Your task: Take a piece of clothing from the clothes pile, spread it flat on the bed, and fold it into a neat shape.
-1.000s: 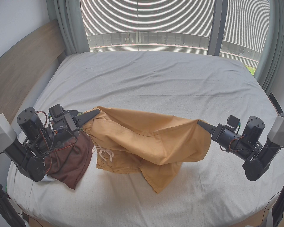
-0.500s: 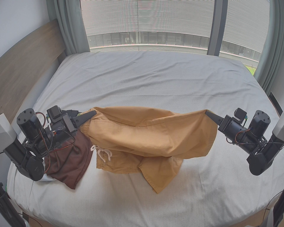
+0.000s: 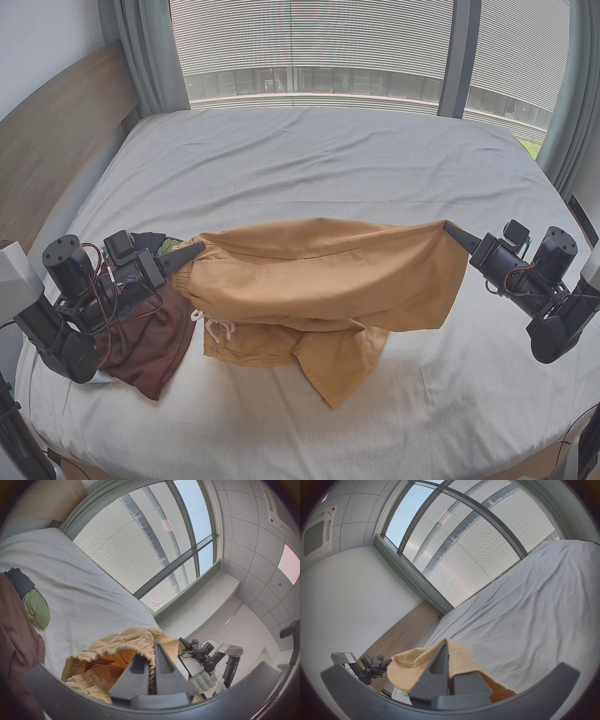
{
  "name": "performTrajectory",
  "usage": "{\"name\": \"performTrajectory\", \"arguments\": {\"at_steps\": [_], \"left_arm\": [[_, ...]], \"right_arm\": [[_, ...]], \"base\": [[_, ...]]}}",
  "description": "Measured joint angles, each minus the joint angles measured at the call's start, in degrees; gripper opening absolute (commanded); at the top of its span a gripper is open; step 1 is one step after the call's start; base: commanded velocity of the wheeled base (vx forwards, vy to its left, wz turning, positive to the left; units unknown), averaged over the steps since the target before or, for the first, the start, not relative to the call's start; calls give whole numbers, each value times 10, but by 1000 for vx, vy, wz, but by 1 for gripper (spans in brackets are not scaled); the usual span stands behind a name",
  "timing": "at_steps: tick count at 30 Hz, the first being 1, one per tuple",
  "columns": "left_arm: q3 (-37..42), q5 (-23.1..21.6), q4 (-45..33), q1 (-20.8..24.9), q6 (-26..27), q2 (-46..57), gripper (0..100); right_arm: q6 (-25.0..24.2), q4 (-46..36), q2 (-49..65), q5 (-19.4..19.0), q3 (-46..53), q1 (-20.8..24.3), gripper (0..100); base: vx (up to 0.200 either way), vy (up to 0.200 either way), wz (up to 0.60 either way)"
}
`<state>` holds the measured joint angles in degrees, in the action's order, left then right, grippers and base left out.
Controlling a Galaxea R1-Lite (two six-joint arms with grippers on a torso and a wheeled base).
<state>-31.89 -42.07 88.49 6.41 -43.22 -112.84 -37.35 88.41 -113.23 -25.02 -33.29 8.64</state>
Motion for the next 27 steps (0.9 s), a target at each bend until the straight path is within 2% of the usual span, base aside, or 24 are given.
{"name": "performTrajectory", "arguments": {"at_steps": [18,27], "left_arm": [[-9,0,0,-17,1,-14,0],[-15,3,0,-19,2,-11,0]], "right_arm": [[-2,0,2,-5,-10,-25,0],[2,1,2,-6,-7,-23,0]], "base": [[0,0,0],[0,0,0]]}}
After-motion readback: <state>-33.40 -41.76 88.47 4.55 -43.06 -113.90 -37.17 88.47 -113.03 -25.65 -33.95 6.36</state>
